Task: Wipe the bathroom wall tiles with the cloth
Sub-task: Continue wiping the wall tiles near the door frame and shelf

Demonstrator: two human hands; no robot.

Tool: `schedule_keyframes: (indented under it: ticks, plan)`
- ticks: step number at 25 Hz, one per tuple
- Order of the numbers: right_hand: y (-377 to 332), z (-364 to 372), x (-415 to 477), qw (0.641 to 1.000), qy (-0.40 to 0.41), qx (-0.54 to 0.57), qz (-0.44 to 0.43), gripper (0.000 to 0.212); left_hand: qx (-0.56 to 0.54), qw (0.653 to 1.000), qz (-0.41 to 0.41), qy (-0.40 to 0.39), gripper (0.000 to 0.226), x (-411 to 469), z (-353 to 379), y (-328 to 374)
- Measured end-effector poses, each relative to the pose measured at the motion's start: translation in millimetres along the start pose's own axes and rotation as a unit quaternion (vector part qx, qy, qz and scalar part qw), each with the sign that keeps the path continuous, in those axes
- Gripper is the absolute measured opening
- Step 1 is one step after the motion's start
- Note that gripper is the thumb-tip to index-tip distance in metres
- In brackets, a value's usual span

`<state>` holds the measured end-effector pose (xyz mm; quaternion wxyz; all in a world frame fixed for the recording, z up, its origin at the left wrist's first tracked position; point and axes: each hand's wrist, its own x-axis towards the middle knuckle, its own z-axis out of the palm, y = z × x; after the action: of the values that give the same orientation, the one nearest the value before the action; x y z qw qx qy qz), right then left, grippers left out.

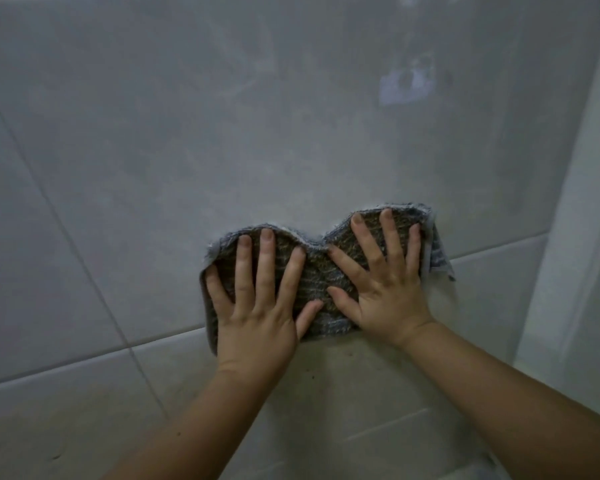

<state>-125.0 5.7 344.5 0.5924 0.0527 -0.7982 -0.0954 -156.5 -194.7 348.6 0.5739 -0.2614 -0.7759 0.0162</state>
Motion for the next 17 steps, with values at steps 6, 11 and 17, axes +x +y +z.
schedule_keyframes:
  ticks: [6, 11, 17]
  plan:
    - [86.4, -8.1, -20.5, 0.999, 0.004, 0.005, 0.054, 0.060, 0.001, 0.999, 0.054, 0.000, 0.076, 50.1, 9.4, 81.6]
    - [139.1, -12.9, -29.6, 0.996, -0.002, 0.001, 0.094, 0.060, 0.004, 0.997, 0.073, -0.002, 0.073, 81.0, 16.7, 139.6]
    - [163.1, -13.8, -48.5, 0.976, -0.008, 0.025, 0.216, 0.061, -0.021, 0.998, 0.065, -0.017, 0.073, 95.5, 20.3, 176.8]
